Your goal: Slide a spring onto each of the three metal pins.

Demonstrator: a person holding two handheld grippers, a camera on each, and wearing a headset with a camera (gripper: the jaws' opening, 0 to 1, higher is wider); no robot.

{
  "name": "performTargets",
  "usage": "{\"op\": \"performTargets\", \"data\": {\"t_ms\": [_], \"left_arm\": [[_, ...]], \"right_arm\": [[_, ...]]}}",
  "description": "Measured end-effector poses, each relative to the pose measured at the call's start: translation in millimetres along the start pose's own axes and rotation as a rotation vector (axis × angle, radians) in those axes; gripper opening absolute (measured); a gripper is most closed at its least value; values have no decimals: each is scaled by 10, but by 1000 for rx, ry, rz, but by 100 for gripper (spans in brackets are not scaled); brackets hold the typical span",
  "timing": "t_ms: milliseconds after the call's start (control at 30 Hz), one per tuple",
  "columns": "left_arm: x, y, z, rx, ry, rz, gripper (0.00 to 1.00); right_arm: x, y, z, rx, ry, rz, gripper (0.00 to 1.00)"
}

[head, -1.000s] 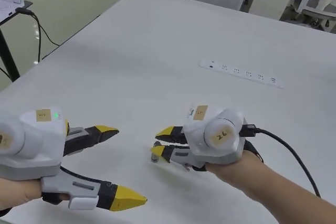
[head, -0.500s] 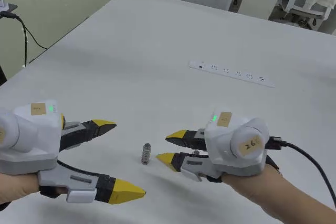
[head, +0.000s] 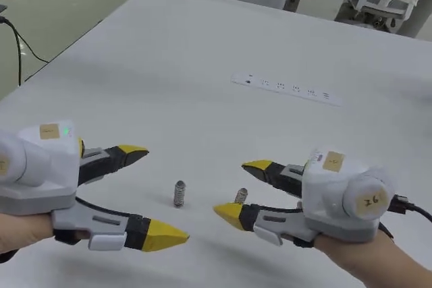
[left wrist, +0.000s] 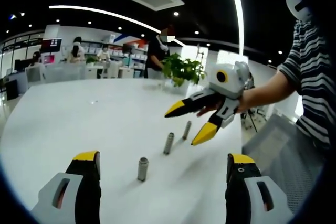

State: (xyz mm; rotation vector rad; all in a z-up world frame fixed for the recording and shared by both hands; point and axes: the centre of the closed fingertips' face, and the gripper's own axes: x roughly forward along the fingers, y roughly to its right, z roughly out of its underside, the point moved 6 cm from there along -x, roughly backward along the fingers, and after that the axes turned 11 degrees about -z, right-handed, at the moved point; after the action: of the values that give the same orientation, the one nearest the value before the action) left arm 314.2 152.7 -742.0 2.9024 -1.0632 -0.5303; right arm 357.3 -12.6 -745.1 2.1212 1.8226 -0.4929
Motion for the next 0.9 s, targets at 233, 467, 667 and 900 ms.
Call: {"op": "performTargets", "data": {"t_ms": [233, 467, 667, 900], "left_arm": [[14, 17, -13, 7, 5, 6, 98], [14, 15, -10, 11, 11, 5, 98], [-7, 7, 4, 9, 13, -4, 98], [-40, -3, 19, -1, 19, -21, 98]], "right_arm": [[-270, 6, 166, 44, 27, 45, 66], [-562, 27, 303, 109, 83, 109, 78], [-793, -1, 400, 183, 155, 157, 97], [-928, -59, 561, 244, 157, 175, 99]]}}
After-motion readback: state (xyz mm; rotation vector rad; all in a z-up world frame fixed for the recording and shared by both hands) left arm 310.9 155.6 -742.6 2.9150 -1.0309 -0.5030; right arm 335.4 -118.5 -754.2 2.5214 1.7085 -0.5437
